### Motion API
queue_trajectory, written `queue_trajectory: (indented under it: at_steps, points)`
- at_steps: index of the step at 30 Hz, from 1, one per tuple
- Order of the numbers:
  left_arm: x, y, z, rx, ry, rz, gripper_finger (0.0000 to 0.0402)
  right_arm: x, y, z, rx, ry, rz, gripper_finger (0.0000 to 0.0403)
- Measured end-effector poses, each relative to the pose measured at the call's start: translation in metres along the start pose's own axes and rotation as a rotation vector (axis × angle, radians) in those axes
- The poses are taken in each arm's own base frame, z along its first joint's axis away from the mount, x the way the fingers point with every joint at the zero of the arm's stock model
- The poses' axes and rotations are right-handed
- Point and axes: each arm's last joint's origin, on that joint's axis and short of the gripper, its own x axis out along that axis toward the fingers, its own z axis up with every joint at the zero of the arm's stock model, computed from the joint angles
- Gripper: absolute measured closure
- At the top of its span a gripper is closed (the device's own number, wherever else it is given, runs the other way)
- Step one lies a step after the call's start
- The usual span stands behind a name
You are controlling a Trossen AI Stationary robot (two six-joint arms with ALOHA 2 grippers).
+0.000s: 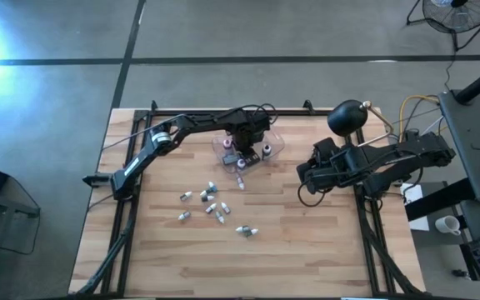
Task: Pick & Place food coloring
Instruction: Put the large blue food coloring bottle into the transparent bin
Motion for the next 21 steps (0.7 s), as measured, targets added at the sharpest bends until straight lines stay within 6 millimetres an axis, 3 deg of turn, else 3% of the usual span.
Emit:
queue_trajectory:
  at_steps: [13,21]
  points:
    - [0.0010,0.0011,-0.0031,0.015,0.031,0.027,0.0269,0.0000,0.0000,0.0000,0.000,0.000,0.000,0.0227]
    - [0.0014,0.0013,-0.0035,0.016,0.034,0.032,0.0311,0.0000,0.0000,0.0000,0.000,0.000,0.000,0.0227]
